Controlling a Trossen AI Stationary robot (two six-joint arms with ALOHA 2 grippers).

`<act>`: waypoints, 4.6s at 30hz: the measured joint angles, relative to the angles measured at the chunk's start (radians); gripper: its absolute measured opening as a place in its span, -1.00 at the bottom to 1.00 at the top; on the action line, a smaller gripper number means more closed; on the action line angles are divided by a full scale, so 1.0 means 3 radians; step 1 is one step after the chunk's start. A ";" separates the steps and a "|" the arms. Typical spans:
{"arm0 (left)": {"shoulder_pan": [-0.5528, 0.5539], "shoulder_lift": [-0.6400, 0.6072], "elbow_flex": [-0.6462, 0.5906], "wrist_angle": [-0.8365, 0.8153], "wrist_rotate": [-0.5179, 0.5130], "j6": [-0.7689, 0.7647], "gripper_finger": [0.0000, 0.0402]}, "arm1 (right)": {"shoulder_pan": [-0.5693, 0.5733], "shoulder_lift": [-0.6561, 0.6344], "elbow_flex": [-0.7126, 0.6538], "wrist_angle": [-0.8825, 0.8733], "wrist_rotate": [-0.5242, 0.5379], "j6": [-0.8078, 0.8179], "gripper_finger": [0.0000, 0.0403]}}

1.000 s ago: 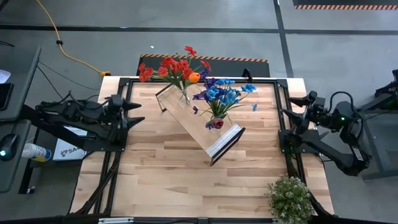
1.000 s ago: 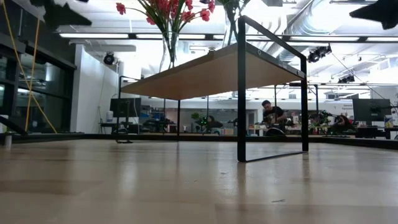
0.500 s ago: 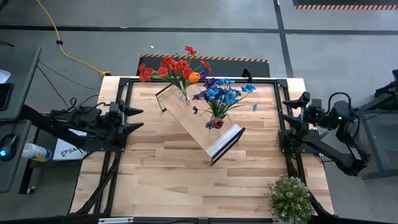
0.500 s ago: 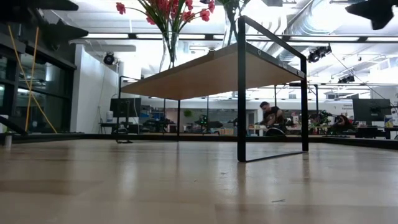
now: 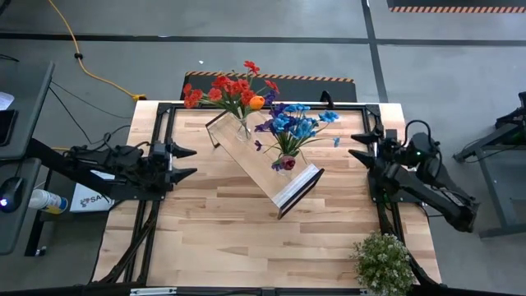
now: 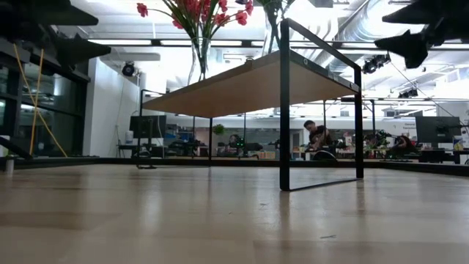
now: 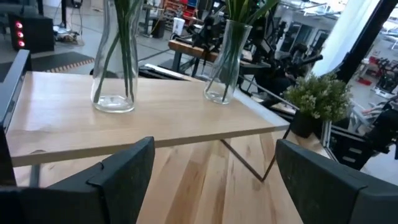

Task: Pick and place flowers into a vace then onto a shelf
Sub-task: Return to Home Position

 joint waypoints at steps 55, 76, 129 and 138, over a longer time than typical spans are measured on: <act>-0.0002 0.0001 -0.0496 0.0728 0.0507 0.0467 0.83 | 0.2616 0.0001 -0.1171 0.2142 0.1772 -0.0179 0.45; 0.0000 0.0000 -0.0903 0.1213 0.0509 0.0638 0.83 | 0.2616 0.0001 -0.1154 0.1778 0.1781 -0.0105 0.45; 0.0000 0.0000 -0.0904 0.1220 0.0378 0.0657 0.83 | 0.2615 0.0004 -0.1191 0.1230 0.1427 0.0004 0.45; 0.0000 0.0000 -0.0904 0.1219 0.0377 0.0657 0.83 | 0.2615 0.0004 -0.1191 0.1225 0.1427 0.0004 0.45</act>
